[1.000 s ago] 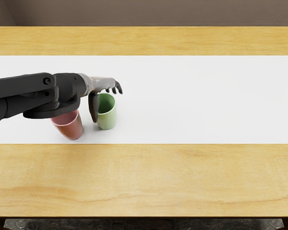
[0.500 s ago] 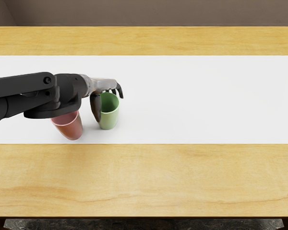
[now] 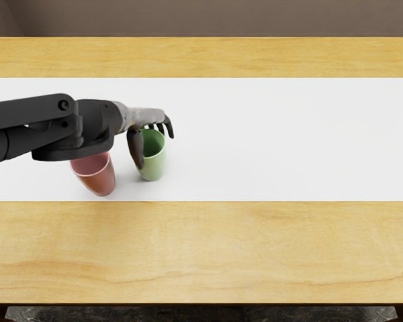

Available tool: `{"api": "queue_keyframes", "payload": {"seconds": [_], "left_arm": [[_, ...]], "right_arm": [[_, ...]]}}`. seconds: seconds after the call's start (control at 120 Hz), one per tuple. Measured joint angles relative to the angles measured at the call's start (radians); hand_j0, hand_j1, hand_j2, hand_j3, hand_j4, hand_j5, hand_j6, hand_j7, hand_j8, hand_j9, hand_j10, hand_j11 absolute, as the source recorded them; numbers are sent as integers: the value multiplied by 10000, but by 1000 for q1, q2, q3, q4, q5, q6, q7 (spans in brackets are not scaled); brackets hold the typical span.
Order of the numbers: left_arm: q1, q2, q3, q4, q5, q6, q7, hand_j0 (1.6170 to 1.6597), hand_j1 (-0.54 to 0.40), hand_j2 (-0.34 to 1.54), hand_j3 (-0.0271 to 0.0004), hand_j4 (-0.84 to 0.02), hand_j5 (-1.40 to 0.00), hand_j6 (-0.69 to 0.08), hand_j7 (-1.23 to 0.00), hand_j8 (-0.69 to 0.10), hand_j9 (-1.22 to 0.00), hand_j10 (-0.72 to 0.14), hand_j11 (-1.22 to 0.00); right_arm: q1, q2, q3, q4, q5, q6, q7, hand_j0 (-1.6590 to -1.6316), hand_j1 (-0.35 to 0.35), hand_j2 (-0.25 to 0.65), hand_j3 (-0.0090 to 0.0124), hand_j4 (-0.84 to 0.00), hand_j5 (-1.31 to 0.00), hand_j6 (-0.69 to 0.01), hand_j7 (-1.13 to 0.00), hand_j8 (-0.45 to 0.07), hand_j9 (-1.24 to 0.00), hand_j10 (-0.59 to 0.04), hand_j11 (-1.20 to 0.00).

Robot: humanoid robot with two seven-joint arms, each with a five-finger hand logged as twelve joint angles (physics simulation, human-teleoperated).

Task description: Pick up cup and place in cup with left hand

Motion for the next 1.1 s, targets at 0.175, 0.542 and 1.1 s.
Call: {"api": "queue_keyframes", "payload": {"seconds": [0.175,0.542,1.1], "left_arm": [[-10,-1,-20,2,-18,-12,0,16579,-1052,1272,0,-3869,-5097,-3871,-5098,-3663,-5059,-3890,-5060],[-16,19,-49,5,-43,-47,0,16578,-1293,2162,0,-4334,-5787,-3874,-5787,-3479,-5728,-4366,-5730],[-39,75,-246,-14,-61,-215,0,16581,-1294,2660,0,-4330,-5804,-4075,-5722,-3706,-5728,-4375,-5730]], "right_arm": [[2,0,0,0,0,0,0,-16581,-3203,-49,0,-240,-311,-240,-311,-239,-311,-239,-311],[4,0,0,0,0,0,0,-16581,-3204,-48,0,-239,-310,-239,-310,-239,-310,-238,-310],[5,0,0,1,0,1,1,-16581,-3205,-48,0,-238,-309,-238,-309,-238,-309,-237,-309]]}}
